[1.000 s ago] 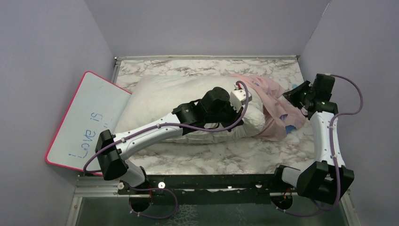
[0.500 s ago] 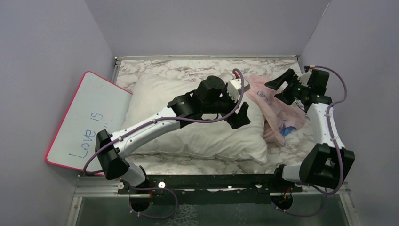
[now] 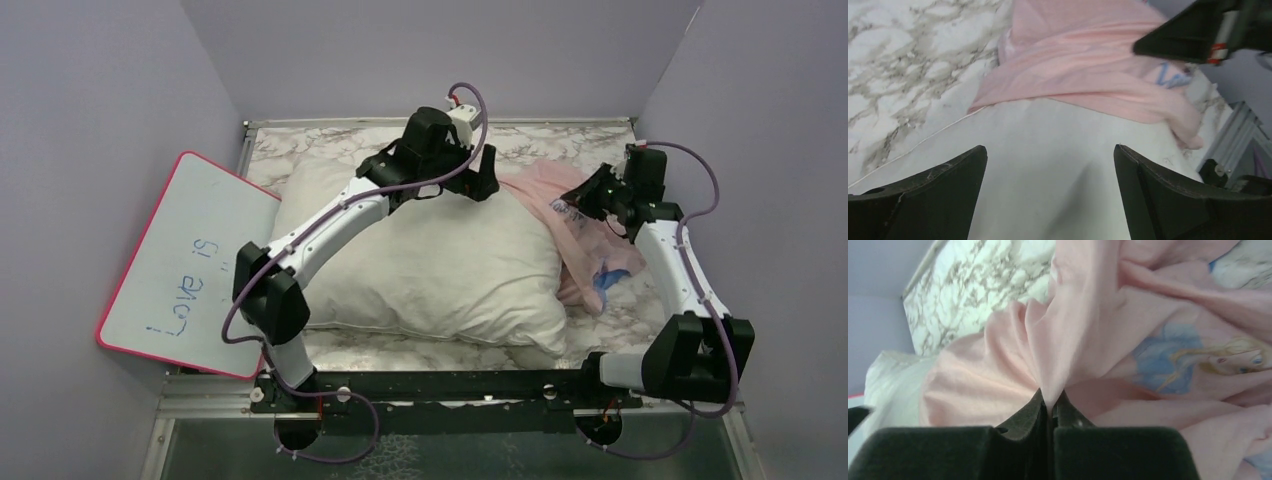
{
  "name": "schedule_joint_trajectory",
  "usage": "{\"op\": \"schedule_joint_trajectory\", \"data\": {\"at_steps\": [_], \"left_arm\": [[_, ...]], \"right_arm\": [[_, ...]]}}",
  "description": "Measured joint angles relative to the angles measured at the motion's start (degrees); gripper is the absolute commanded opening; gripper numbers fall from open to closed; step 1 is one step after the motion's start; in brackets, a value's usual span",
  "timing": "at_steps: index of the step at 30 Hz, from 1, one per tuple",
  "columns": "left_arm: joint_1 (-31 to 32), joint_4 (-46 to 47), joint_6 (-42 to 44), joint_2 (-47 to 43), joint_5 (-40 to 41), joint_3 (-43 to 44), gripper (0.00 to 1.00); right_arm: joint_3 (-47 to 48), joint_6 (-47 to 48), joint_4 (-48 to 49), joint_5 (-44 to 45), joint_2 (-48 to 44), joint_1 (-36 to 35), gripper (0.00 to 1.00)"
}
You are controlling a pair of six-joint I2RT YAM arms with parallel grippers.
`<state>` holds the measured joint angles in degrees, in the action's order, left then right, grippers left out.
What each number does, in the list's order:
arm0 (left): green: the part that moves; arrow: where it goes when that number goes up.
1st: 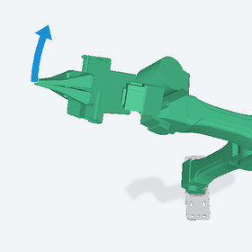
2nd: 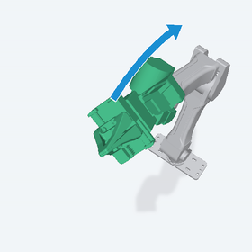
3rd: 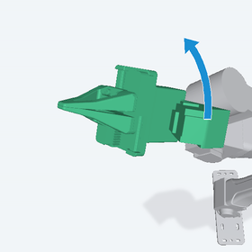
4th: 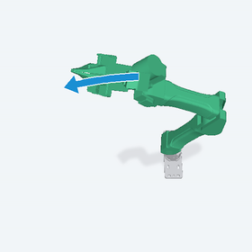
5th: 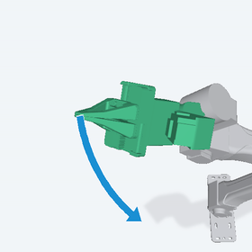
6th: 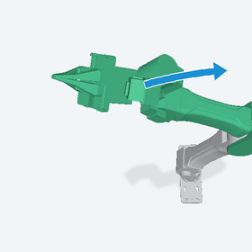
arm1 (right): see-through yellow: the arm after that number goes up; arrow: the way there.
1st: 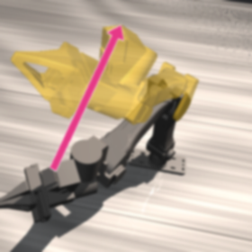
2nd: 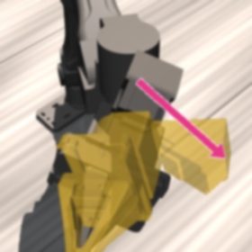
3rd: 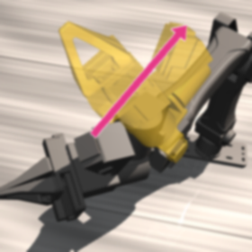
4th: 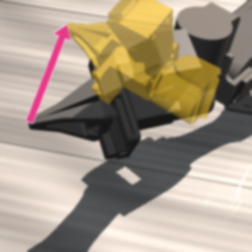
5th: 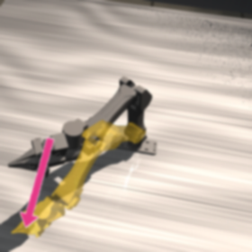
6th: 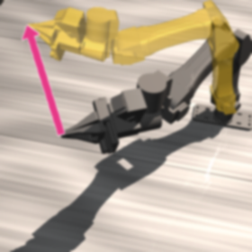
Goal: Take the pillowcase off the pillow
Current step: Remove the pillow from the pillowcase.
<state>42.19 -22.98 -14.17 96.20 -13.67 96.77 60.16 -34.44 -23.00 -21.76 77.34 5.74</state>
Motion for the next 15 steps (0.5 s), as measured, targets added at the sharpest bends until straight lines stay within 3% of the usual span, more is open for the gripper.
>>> {"op": "schedule_joint_trajectory", "data": {"at_steps": [3,4,5,6,7,8,15], "left_arm": [[-2.3,-1.0,0.3,6.3,-0.8,0.0,0.95],[-2.3,-1.4,0.5,8.6,-1.4,0.0,0.53],[-1.9,-1.5,1.5,12.3,-1.9,0.0,0.29],[-1.9,-1.2,1.6,12.2,-2.0,-0.3,0.14],[-1.9,-0.7,2.2,11.6,-2.0,-1.1,0.05],[-1.9,-0.3,2.5,11.0,-1.9,-2.2,0.00],[-1.5,1.8,3.2,6.9,0.1,-8.4,0.00]], "right_arm": [[0.3,0.0,-1.4,6.7,-4.5,0.0,0.03],[1.1,0.0,-2.2,9.3,-5.2,0.0,0.01],[3.8,0.1,-4.3,17.9,-5.7,0.0,0.01],[4.1,0.4,-5.0,19.7,-5.7,0.0,0.01],[4.3,0.7,-5.8,21.4,-5.7,-0.1,0.01],[4.8,1.1,-6.8,23.3,-5.8,-0.1,0.01],[13.4,2.6,-12.7,33.4,-4.3,1.0,0.03]]}}
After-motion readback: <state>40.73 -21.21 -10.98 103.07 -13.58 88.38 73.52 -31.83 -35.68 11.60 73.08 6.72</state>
